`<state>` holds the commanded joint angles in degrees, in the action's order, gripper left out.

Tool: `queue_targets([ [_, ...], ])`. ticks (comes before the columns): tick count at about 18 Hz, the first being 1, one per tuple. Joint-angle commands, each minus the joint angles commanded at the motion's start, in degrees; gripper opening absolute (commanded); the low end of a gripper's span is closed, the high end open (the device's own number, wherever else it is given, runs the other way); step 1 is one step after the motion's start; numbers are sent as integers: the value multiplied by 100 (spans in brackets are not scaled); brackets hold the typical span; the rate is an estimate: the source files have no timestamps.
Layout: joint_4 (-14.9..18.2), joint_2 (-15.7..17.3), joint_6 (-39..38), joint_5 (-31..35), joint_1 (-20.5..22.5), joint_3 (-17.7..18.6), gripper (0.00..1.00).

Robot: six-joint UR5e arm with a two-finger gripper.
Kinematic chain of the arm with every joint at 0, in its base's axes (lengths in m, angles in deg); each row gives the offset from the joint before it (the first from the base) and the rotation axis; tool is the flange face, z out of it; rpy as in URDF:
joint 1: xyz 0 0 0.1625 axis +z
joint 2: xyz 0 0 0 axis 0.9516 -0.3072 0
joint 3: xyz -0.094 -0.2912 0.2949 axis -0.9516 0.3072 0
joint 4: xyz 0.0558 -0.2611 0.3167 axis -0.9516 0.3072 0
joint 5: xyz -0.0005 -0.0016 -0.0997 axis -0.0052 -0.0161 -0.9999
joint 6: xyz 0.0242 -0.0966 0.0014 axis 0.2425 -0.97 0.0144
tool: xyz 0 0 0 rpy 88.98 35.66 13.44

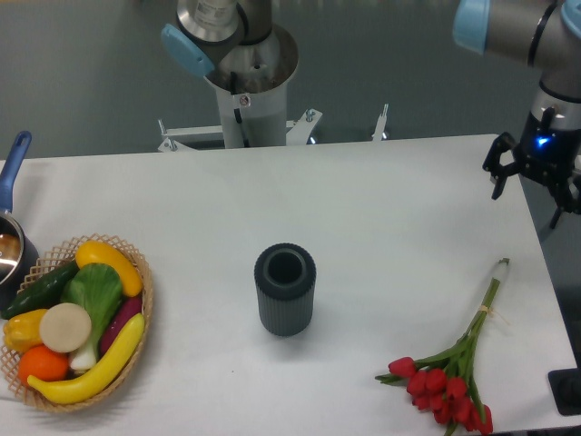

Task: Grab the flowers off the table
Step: 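Move the open gripper down toward the stems of the red tulips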

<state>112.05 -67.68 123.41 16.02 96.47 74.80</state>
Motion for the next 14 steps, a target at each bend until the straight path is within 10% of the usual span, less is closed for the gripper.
queue_targets([
  [7,-71,-544,-608,9,-325,-61,100],
  [14,-1134,-1186,-1407,62,-580,-158,100],
])
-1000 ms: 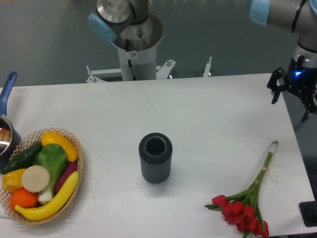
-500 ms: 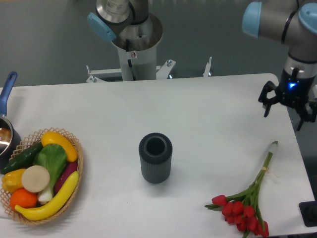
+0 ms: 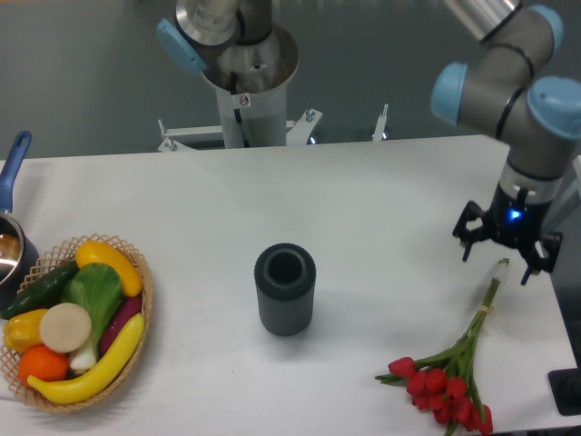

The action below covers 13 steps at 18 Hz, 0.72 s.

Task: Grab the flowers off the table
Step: 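Move the open gripper down toward the stems of the red tulips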

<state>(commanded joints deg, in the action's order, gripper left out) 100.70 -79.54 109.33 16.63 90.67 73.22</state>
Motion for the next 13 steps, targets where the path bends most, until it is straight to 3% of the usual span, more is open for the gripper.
queue_targets([
  [13,-70,-720,0,17,-395,-395,100],
])
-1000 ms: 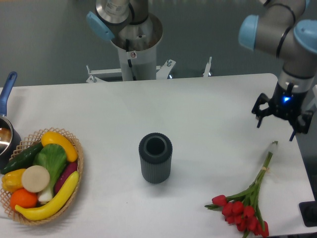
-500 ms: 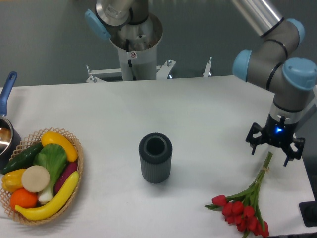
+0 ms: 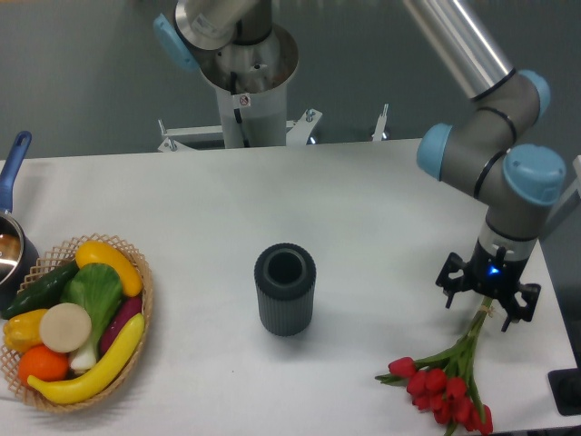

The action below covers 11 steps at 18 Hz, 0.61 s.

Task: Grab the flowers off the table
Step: 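Move the open gripper down toward the stems of the red tulips, then lower the gripper onto the tulip stems and close it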

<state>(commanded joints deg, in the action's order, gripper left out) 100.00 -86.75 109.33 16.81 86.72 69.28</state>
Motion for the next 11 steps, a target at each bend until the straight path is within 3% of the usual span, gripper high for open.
queue_targets([
  [11,-53,-264,0,343,-123,-194,100],
])
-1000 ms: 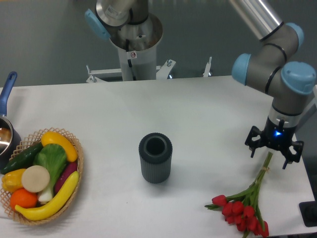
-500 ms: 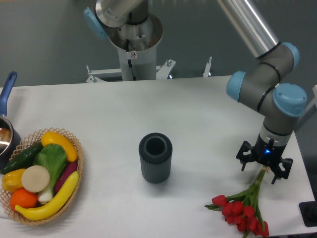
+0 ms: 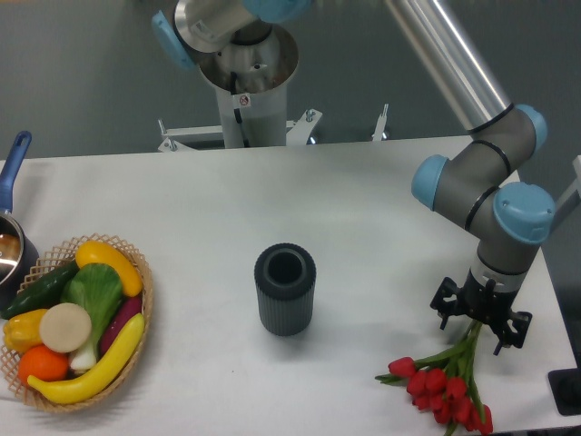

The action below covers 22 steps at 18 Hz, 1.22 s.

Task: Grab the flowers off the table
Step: 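Lower the gripper onto the tulip stems and close it, then lift the grasped red tulip bunch up off the table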

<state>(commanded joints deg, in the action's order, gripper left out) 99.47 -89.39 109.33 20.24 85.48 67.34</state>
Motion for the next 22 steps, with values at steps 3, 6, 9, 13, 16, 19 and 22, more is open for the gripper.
queue_targets([
  [3,-35,-44,0,9,-70,9,100],
  [6,-35,-44,8,9,-88,26,100],
  [9,-35,-53,17,17,-88,26,86],
  [13,-35,-44,17,17,-79,26,61],
  [16,-35,-26,0,17,-79,35,47],
  [19,-35,9,-9,9,-70,53,34],
  [22,-53,105,-9,-18,-18,61,32],
])
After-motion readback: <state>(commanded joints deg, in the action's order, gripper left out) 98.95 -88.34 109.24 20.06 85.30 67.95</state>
